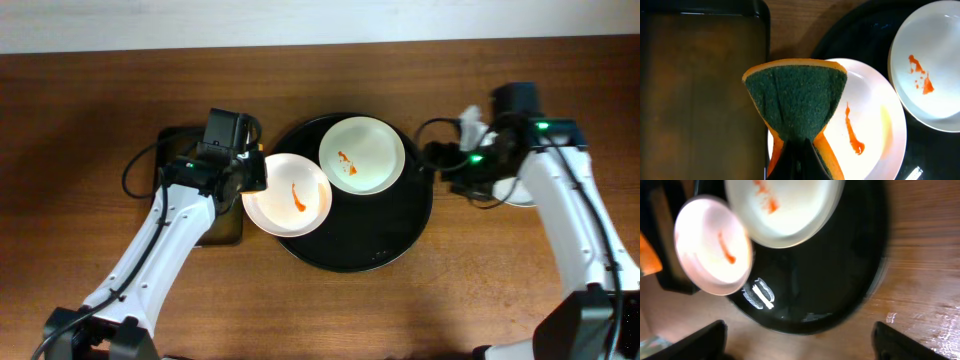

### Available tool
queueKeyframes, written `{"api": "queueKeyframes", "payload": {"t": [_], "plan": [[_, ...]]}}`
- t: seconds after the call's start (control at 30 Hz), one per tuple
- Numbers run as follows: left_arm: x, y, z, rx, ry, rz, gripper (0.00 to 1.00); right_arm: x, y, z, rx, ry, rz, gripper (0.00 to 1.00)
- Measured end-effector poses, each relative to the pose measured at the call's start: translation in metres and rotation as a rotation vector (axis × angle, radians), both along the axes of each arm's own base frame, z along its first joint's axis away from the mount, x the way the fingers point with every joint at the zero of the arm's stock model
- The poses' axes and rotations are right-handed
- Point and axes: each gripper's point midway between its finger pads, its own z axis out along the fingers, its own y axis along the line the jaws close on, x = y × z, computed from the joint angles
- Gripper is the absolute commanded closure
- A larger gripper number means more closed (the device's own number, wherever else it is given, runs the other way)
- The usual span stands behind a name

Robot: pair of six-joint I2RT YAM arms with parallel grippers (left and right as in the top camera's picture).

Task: Clean dirty plates on tray and stack at the side
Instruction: 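Move the right gripper back and grasp the lower white plate's rim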

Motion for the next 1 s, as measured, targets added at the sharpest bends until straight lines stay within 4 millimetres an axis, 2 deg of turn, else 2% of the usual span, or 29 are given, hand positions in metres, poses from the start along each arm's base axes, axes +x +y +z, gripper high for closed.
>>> {"api": "queueKeyframes", "payload": {"t": [0.1,0.13,0.2,0.27,0.33,0.5,0.63,0.73,0.83,0.9,0.97,1.0], "plan": [[0.0,0.001,0.0,0.001,0.001,0.002,1.0,-0.008,0.051,-0.013,0.013,-0.012,0.118,0.27],[0.0,0.001,0.0,0.002,0.002,0.001,1.0,-0.012,0.072,-0.028,0.023,0.004,0.134,0.28],[-0.001,0.001,0.0,0.002,0.003,0.002,1.0,-0.017,0.09,-0.045,0.03,0.03,0.143,0.29],[0.0,0.001,0.0,0.002,0.002,0.002,1.0,-0.013,0.111,-0.051,0.046,0.011,0.155,0.32],[-0.001,0.001,0.0,0.002,0.003,0.002,1.0,-0.018,0.132,-0.062,0.03,0.033,0.16,0.37],[0.0,0.001,0.0,0.001,0.002,0.002,1.0,-0.016,0.154,-0.106,-0.022,0.121,0.063,0.47],[0.0,0.001,0.0,0.001,0.002,0.002,1.0,-0.015,0.169,-0.128,-0.02,0.149,0.027,0.53],[0.0,0.001,0.0,0.002,0.002,0.002,1.0,-0.015,0.178,-0.135,-0.018,0.151,0.024,0.71],[-0.001,0.001,0.0,0.001,0.003,0.002,1.0,-0.017,0.18,-0.138,-0.021,0.162,0.011,0.84],[-0.001,0.001,0.0,0.002,0.003,0.002,1.0,-0.017,0.18,-0.143,-0.026,0.179,-0.013,0.87],[0.0,0.001,0.0,0.002,0.002,0.002,1.0,-0.017,0.179,-0.146,-0.031,0.19,-0.025,0.96],[-0.001,0.001,0.0,0.002,0.003,0.002,1.0,-0.018,0.179,-0.147,-0.031,0.197,-0.035,0.96]]}}
